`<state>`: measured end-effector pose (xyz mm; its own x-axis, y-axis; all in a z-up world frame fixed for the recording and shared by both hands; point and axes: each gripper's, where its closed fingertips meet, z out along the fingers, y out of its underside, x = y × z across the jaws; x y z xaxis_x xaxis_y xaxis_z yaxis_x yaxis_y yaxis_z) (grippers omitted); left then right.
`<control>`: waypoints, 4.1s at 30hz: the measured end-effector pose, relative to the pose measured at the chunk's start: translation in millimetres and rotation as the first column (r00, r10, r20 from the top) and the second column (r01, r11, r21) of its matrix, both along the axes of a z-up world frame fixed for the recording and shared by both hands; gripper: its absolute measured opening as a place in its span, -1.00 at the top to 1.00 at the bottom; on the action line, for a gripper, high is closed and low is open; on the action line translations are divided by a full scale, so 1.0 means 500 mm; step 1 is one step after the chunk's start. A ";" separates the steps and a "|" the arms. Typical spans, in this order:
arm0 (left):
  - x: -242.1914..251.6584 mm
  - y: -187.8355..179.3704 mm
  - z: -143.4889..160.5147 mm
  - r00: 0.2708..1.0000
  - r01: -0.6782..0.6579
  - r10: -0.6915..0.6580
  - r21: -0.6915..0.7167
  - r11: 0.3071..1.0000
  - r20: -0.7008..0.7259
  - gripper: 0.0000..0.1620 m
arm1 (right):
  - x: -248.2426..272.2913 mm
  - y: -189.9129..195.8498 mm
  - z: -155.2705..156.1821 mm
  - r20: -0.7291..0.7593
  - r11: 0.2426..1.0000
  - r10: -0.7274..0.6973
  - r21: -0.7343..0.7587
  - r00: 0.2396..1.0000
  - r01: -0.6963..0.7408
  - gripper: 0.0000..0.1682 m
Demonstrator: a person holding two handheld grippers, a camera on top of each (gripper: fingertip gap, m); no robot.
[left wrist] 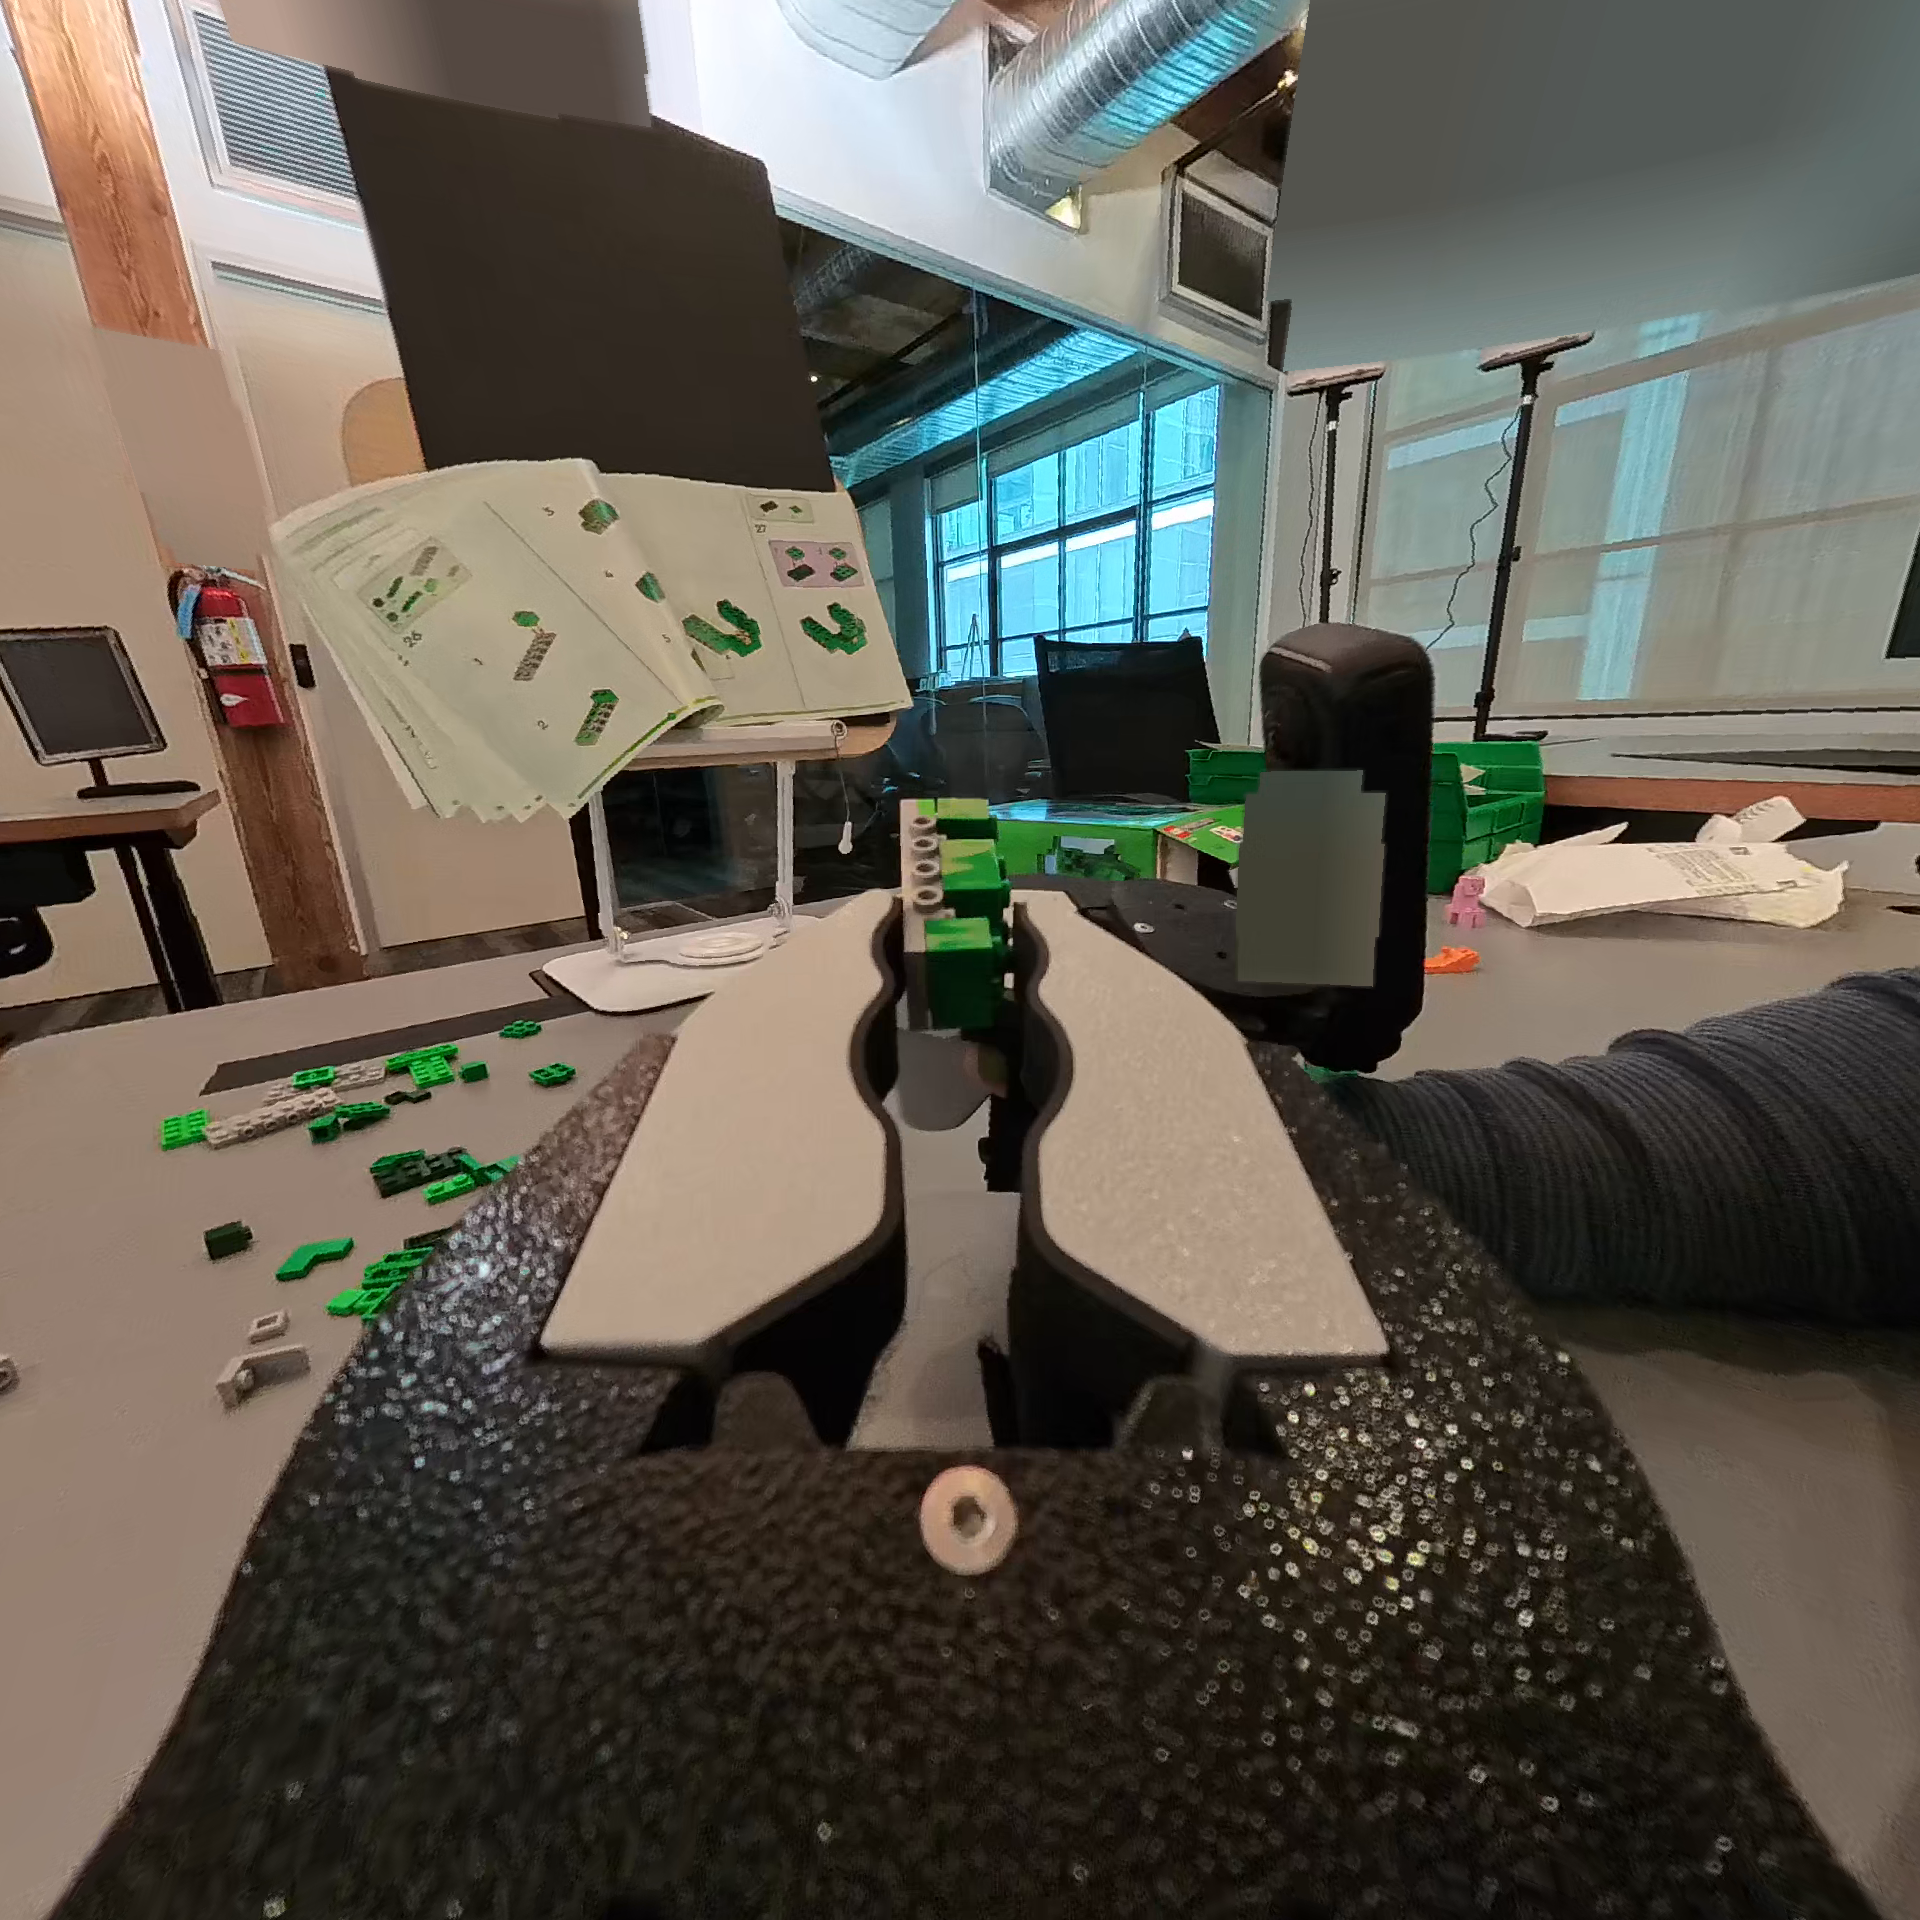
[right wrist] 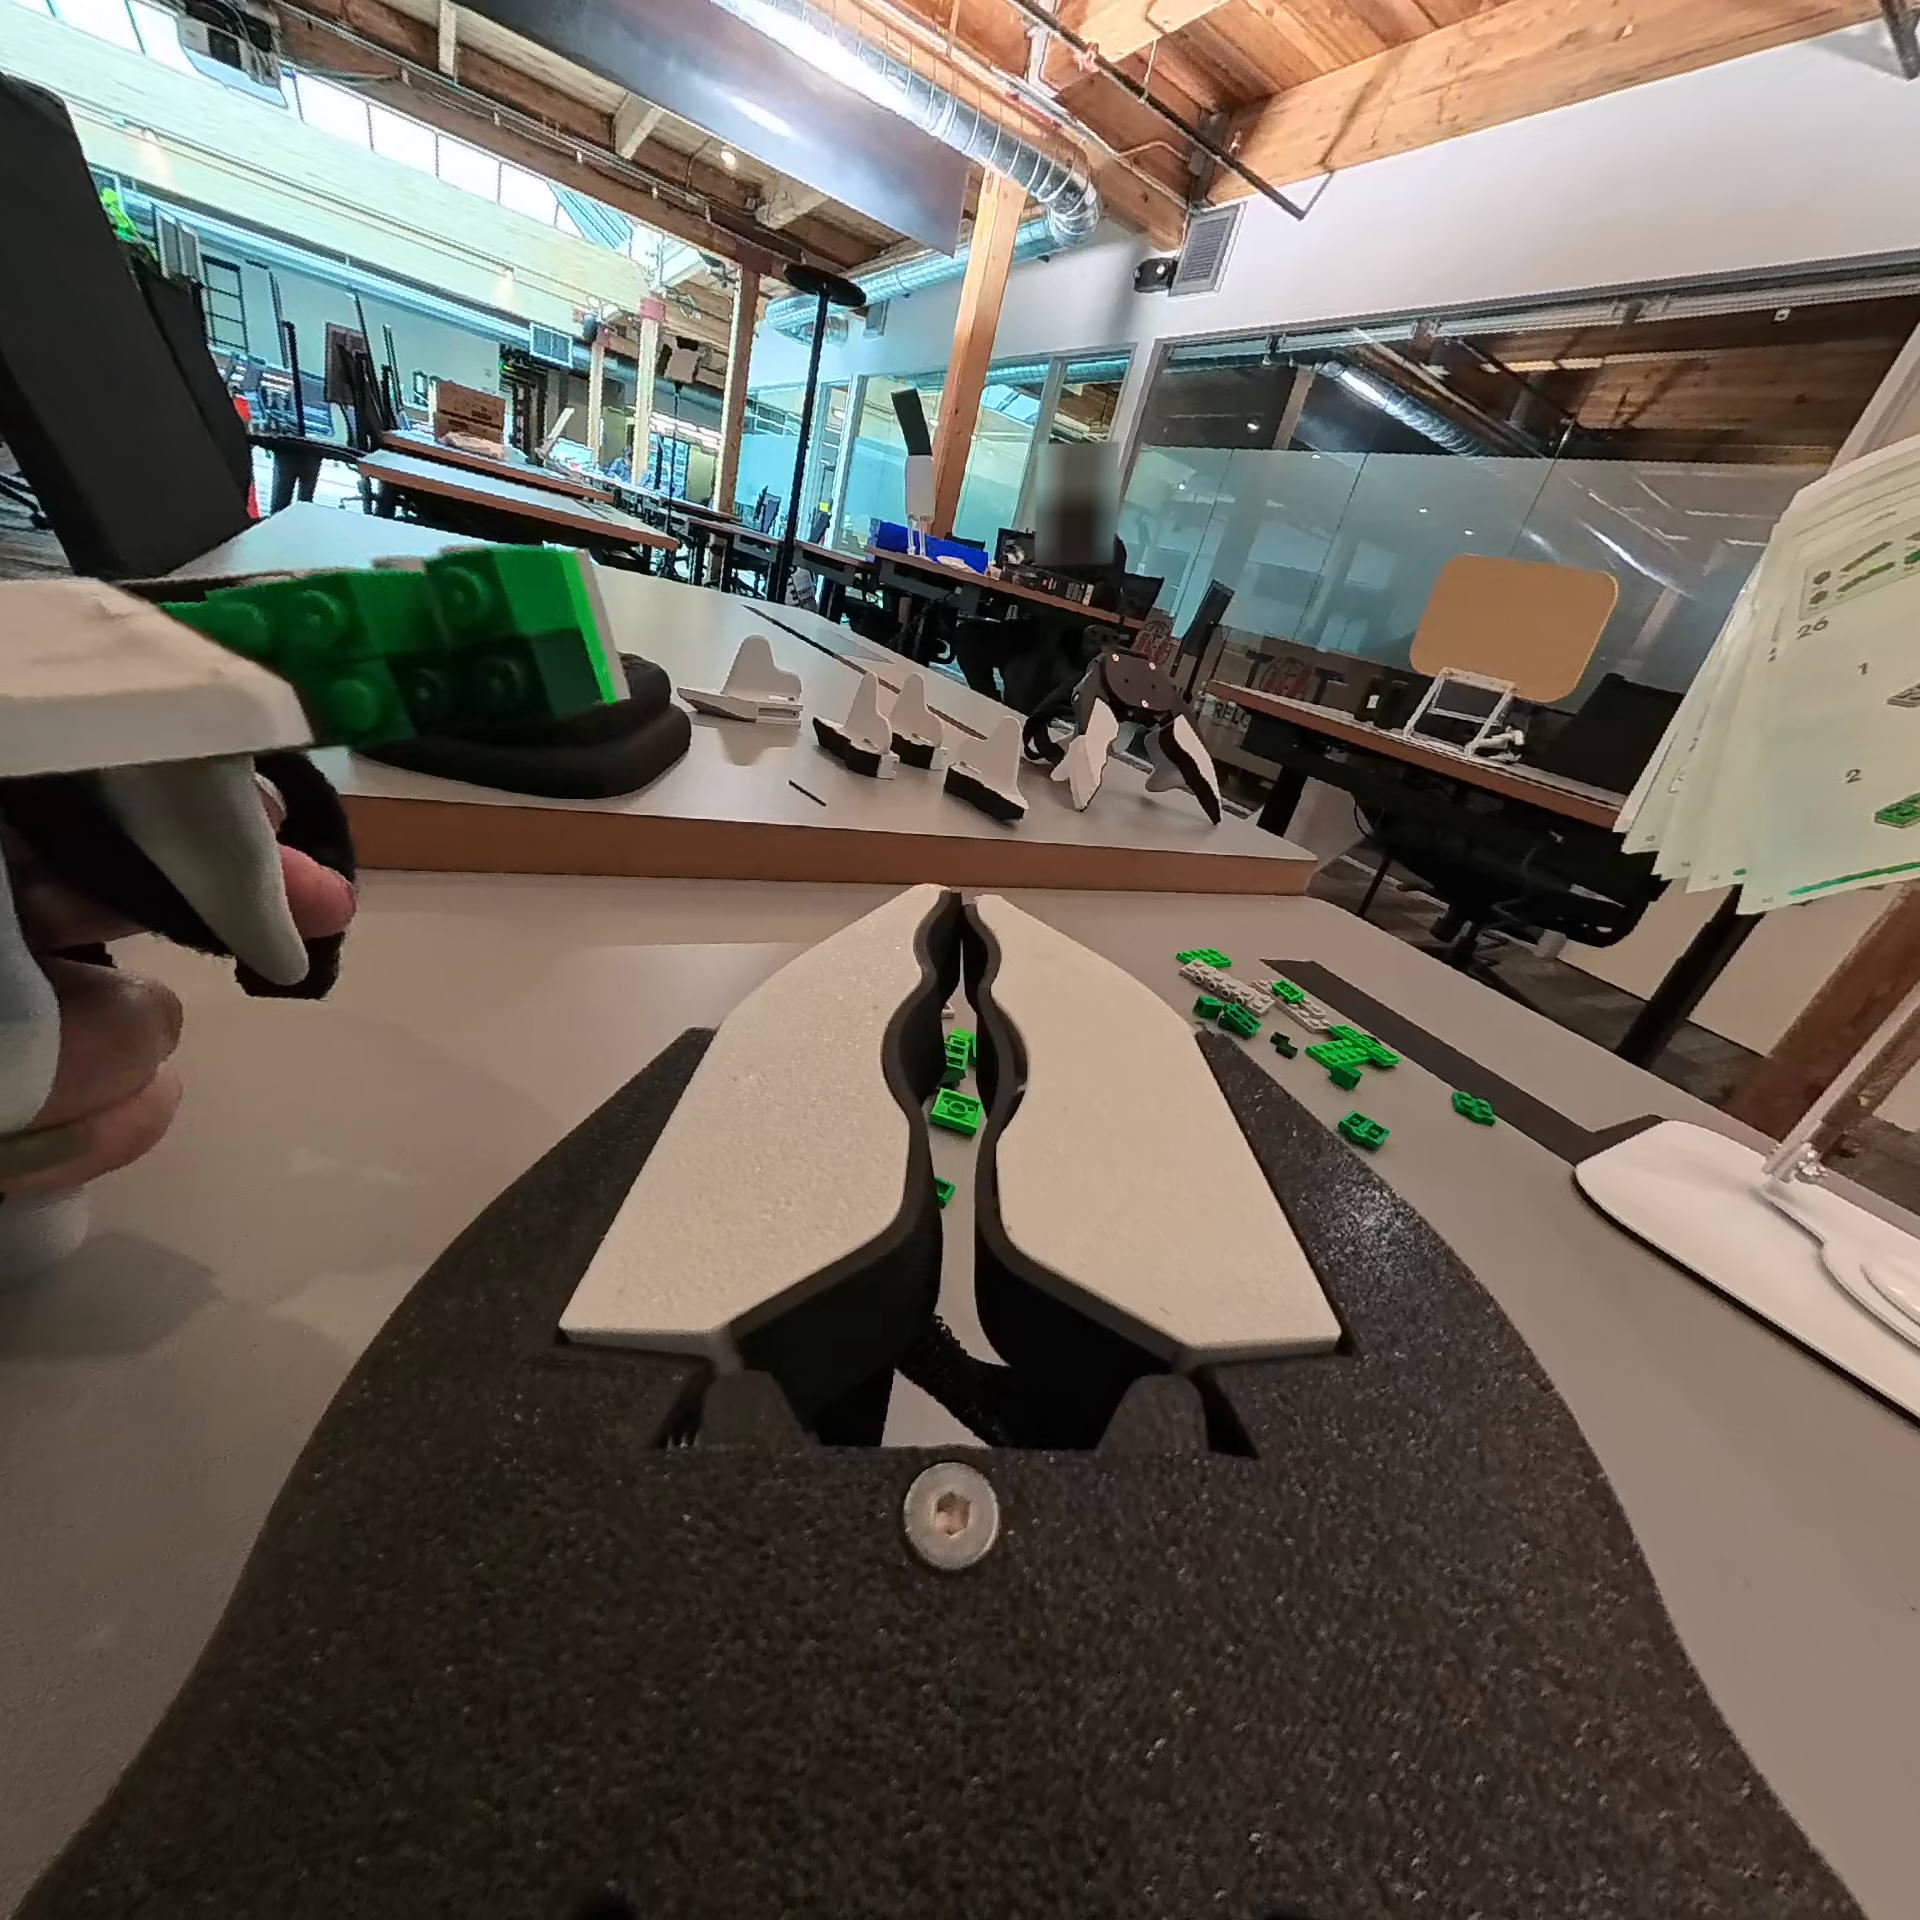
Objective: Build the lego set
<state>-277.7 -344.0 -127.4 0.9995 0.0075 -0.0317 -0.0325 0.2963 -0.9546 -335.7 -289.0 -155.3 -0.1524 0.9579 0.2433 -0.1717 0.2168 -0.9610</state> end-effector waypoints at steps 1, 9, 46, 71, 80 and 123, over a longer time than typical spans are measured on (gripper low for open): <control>-0.002 -0.002 0.001 1.000 -0.003 0.003 0.006 1.000 0.005 0.77 | 0.000 0.000 0.000 0.001 1.000 0.001 0.000 1.000 -0.001 1.00; -0.012 -0.012 0.008 0.999 -0.016 0.015 0.040 0.999 0.038 0.77 | 0.000 -0.001 0.000 0.002 1.000 0.003 0.000 1.000 -0.003 1.00; -0.038 -0.012 -0.009 0.988 -0.006 0.002 0.024 1.000 0.156 0.77 | -0.236 0.677 0.158 -0.030 0.524 -0.851 0.002 0.524 0.852 1.00; -0.029 0.019 -0.031 0.996 -0.059 0.065 -0.087 0.994 0.061 0.77 | -0.289 0.647 0.157 -0.053 0.547 -0.826 0.167 0.561 0.820 0.98; -0.024 0.080 -0.024 0.987 -0.050 0.066 -0.110 0.993 0.146 0.77 | -0.276 0.639 0.151 -0.053 0.592 -0.791 0.184 0.609 0.785 0.92; 0.064 0.477 -0.031 0.900 0.407 -0.391 -0.048 0.912 0.195 0.77 | 0.181 0.375 0.044 -0.122 0.704 0.571 -0.435 0.812 -0.561 0.66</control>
<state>-245.8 -105.5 -142.9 0.9072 -0.3875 0.1637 0.2434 0.1661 -0.9556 -245.0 -101.4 -133.0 -0.7007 0.6900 -0.1814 -0.1047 -0.3509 -0.9305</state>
